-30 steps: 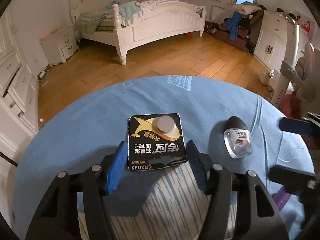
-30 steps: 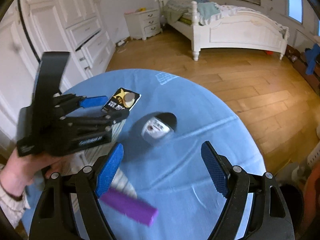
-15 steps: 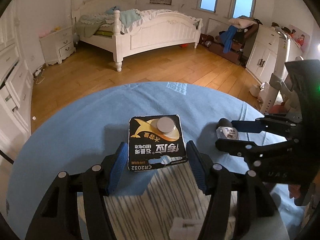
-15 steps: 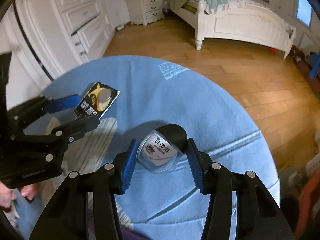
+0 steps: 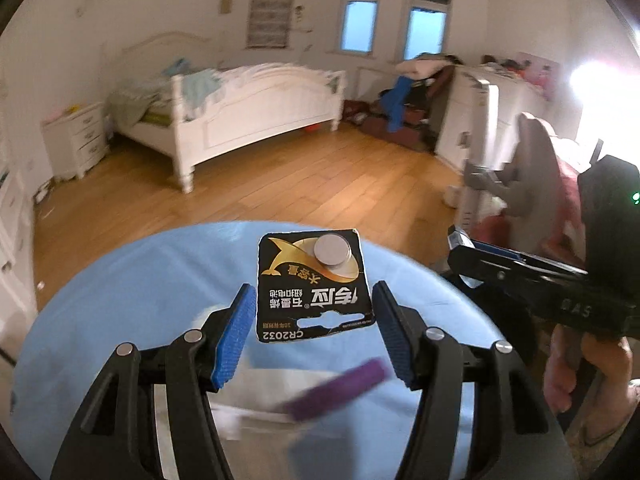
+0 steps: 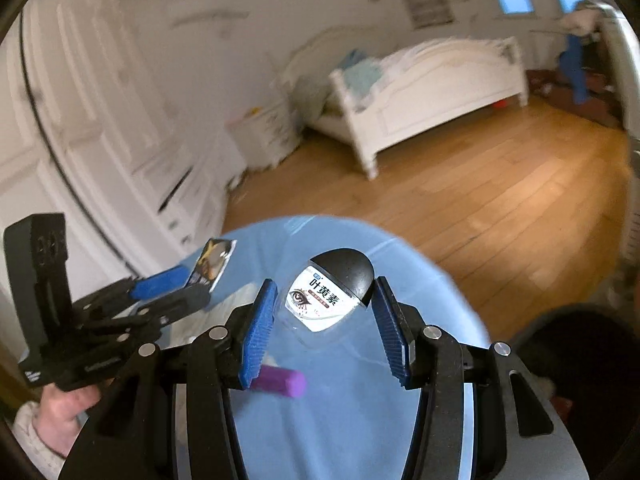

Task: Collect trash
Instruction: 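Carry both items to the black bin and open both tools to drop them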

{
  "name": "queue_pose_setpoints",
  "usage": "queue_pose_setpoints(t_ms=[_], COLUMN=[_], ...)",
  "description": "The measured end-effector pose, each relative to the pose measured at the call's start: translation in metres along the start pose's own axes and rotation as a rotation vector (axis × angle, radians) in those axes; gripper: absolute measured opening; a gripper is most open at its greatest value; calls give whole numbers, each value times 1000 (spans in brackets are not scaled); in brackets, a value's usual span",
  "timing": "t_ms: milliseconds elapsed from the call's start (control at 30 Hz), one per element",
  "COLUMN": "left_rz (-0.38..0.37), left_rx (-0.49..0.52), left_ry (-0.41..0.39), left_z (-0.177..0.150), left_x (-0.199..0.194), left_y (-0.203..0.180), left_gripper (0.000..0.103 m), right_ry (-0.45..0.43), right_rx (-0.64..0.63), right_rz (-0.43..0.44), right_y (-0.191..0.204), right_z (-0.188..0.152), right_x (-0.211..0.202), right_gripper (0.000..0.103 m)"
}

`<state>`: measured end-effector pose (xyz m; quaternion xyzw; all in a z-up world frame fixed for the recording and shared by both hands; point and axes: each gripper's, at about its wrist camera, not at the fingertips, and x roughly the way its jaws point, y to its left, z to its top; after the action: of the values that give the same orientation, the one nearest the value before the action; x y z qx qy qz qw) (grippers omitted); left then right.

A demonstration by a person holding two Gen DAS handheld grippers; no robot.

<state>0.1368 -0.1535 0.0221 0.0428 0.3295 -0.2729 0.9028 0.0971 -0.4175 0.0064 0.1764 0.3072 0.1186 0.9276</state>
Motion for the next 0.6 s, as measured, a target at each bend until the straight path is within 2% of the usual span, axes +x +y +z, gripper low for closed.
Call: queue_pose_setpoints(t_ms=[133, 300, 600], left_rz=[-75, -156, -240], left_rx=[56, 102, 165], left_ry=[-12, 4, 67], left_z=[4, 2, -13], left_x=[3, 20, 50], left_y=[-49, -100, -167], left_gripper=[59, 59, 59], right_ry=[-64, -92, -60], right_rx=[49, 132, 239], right_rz=[-88, -160, -220], right_y=[-36, -86, -149], right_z=[-14, -35, -71], right_x=[-44, -83, -100], right_gripper=[50, 50, 50])
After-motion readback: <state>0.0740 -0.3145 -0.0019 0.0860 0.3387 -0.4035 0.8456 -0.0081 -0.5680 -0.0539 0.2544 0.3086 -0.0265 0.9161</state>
